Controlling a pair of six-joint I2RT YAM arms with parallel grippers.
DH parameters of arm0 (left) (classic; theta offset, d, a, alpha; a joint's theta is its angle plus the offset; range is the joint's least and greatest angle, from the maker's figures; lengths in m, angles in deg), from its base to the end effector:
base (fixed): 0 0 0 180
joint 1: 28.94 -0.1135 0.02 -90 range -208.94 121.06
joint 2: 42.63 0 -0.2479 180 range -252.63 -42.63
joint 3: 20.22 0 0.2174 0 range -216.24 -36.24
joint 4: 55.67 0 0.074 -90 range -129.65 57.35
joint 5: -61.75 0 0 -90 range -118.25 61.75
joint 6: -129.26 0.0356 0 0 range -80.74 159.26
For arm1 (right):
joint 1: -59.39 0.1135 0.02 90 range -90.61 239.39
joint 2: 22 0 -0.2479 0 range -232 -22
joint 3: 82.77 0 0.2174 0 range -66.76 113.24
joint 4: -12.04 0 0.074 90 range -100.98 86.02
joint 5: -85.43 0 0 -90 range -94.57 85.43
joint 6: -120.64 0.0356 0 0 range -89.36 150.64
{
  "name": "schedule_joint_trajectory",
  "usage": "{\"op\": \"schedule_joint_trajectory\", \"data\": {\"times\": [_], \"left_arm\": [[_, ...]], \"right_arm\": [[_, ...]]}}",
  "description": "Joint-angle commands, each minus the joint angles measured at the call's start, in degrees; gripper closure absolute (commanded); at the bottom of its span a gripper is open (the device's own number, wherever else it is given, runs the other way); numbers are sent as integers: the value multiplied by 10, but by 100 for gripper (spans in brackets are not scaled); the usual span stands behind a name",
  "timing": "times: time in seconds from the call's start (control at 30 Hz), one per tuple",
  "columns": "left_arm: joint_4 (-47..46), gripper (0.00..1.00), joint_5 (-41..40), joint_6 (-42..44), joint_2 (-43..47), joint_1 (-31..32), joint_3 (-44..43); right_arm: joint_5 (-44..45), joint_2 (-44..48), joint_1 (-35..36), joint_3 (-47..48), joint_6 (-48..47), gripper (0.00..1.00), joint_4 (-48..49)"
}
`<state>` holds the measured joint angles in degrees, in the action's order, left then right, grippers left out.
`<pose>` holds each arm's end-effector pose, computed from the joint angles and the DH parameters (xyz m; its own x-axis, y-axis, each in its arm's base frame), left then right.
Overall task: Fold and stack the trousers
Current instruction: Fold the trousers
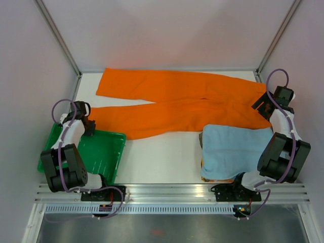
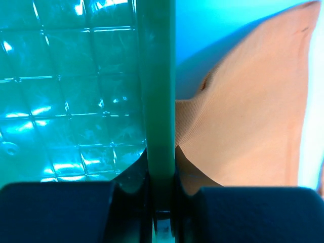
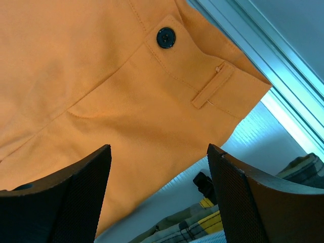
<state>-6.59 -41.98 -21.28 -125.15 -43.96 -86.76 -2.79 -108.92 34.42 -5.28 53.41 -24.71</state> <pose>0.2320 0.0710 0.2010 -0.1274 -0.9099 -0.3948 -0.9339 0.2441 -0.2613 0.2688 -0.1264 0.2464 -0.4323 0.6280 -0.6471 0.6602 0.7092 0.2473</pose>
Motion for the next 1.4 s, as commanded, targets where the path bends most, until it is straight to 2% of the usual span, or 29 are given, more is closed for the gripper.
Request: {"op": "schedule_joint_trajectory", "data": {"times": [0.0,0.1,0.3,0.4,0.43,0.47,0.5,0.53,0.6,0.7,0.87,0.97,1.13,1.37], "left_arm": [[116,97,-85,-33,55,-7,46],[146,95,-107,-66,55,-8,46],[111,84,-91,-34,-20,-9,9],[105,67,-78,-6,-54,-10,-20],[104,50,-76,11,-59,-9,-26],[99,37,-69,23,-60,-9,-36],[95,26,-67,44,-55,-9,-41],[94,21,-66,54,-51,-9,-48],[96,19,-64,72,-37,-9,-69],[106,11,-63,104,4,-9,-110],[103,7,-24,117,38,-9,-162],[75,6,3,104,39,-6,-151],[5,10,70,81,6,3,-112],[-12,13,45,75,-96,32,-121]], "right_arm": [[-16,-5,-2,-5,11,17,23],[-35,-12,-2,-7,15,18,30],[-37,-15,-2,-16,12,17,36],[-32,-12,-2,-17,10,17,34],[-31,-12,-2,-19,9,17,34],[-32,-12,-2,-19,8,17,34],[-33,-12,-2,-18,8,17,34],[-33,-15,-2,-19,9,17,35],[-36,-19,-2,-18,11,17,36],[-45,-26,-2,-19,11,17,39],[-50,-29,-2,-19,12,17,43],[-50,-31,-2,-21,12,17,44],[-49,-29,-2,-21,11,17,44],[-42,-26,-2,-22,8,17,41]]}}
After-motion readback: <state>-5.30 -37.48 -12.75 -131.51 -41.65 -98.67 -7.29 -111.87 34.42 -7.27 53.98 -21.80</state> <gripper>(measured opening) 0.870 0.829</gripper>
